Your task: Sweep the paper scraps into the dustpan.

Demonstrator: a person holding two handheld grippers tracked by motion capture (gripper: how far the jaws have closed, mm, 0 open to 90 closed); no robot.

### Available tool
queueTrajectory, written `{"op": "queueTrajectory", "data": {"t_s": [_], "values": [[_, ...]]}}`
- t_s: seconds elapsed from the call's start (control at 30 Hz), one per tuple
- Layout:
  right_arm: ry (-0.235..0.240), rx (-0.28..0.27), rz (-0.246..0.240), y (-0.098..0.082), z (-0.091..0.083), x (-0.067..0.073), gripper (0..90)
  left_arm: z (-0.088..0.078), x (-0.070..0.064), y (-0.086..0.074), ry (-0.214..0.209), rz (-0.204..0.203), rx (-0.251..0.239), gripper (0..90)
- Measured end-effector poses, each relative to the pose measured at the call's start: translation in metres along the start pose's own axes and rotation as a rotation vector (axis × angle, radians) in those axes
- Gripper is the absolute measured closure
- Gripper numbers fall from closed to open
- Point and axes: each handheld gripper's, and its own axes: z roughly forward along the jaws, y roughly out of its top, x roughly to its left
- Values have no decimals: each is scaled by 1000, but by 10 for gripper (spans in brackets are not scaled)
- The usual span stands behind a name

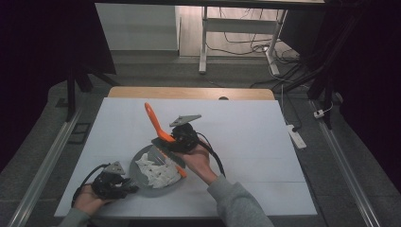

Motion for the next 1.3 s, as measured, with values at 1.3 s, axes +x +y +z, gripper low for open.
{"op": "queueTrajectory", "data": {"t_s": [1.3], "values": [[-27, 100, 104, -26, 47, -18, 706, 0, 1, 0, 5, -6, 1, 619]]}}
